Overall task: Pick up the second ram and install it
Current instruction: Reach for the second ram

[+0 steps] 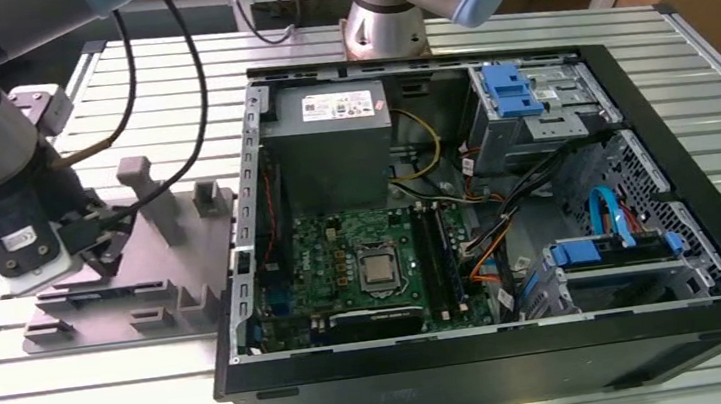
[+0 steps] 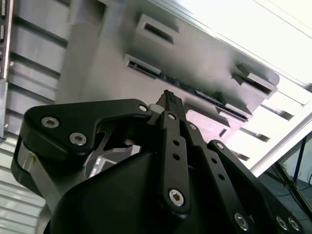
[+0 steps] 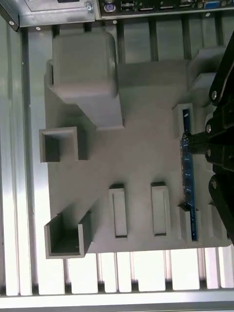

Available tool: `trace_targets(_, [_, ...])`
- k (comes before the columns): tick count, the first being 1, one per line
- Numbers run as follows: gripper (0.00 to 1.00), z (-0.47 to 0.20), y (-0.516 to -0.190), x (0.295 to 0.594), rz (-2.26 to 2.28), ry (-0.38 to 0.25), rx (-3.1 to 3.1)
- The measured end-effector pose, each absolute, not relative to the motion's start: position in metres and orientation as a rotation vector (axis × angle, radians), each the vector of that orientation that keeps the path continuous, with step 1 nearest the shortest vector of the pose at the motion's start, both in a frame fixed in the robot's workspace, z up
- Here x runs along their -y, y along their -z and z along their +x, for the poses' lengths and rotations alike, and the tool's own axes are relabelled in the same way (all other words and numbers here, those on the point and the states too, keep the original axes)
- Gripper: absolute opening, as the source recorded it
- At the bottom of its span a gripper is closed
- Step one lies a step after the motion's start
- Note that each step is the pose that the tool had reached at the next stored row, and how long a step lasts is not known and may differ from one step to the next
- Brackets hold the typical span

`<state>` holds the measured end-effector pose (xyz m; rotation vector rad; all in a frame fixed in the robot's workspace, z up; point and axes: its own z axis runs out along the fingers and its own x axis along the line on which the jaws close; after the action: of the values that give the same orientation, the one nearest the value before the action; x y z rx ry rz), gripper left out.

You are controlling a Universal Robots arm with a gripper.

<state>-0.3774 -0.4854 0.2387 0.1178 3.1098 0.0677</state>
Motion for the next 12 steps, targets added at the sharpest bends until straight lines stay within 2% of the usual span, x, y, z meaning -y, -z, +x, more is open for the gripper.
trace_targets(12, [0.07,-0.386,-0.219,0.485,0.103,-0.067,-3.143])
